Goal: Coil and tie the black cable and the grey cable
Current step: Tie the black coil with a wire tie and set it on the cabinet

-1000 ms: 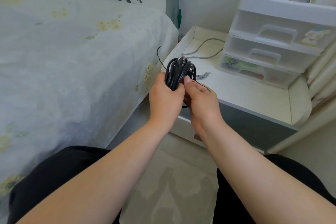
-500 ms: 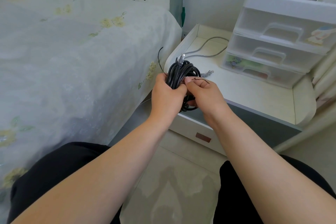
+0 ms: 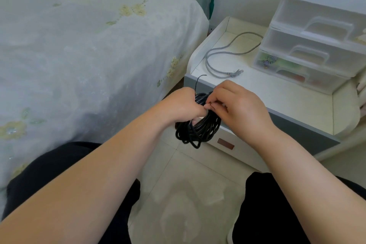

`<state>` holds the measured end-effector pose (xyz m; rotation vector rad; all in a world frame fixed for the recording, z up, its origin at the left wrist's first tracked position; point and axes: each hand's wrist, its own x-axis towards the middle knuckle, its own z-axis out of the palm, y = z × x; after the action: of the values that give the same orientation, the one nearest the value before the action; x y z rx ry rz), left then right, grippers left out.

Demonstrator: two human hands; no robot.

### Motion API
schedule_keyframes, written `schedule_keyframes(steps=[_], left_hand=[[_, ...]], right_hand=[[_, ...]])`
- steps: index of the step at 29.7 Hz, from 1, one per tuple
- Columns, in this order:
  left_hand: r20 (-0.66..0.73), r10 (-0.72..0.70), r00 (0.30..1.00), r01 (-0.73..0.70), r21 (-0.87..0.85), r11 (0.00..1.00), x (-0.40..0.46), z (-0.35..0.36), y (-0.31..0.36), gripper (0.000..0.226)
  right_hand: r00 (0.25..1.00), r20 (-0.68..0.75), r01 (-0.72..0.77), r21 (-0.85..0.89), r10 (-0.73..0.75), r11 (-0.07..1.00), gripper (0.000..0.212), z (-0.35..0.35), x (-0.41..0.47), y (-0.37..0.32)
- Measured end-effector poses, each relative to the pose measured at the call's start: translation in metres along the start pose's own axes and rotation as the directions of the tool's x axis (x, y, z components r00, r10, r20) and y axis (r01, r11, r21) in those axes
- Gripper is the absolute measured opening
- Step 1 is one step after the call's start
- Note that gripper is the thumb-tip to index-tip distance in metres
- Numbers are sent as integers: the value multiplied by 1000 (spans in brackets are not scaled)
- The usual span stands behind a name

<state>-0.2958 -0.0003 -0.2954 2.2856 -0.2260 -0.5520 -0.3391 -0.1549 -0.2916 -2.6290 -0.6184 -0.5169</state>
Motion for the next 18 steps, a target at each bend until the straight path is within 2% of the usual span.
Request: schedule_keyframes(steps=[3, 5, 10, 14, 18], left_hand=[[159, -47, 986, 17, 189, 982, -4, -1, -6, 19], [217, -74, 973, 6, 300, 954, -7, -1, -11, 22], [302, -103, 948, -85, 549, 832, -11, 4, -9, 14], [295, -105, 950, -97, 597, 796, -14, 11, -7, 26], [346, -113, 931, -110, 564, 819, -13, 11, -8, 23]], right_hand=[[988, 33, 152, -101, -149, 983, 6, 4, -6, -3], [969, 84, 244, -132, -235, 961, 9, 9, -11, -6], [934, 216, 314, -109, -286, 943, 18, 21, -22, -4], [921, 269, 320, -104, -283, 942, 25, 22, -24, -4], [920, 302, 283, -77, -248, 956, 30, 22, -27, -4]])
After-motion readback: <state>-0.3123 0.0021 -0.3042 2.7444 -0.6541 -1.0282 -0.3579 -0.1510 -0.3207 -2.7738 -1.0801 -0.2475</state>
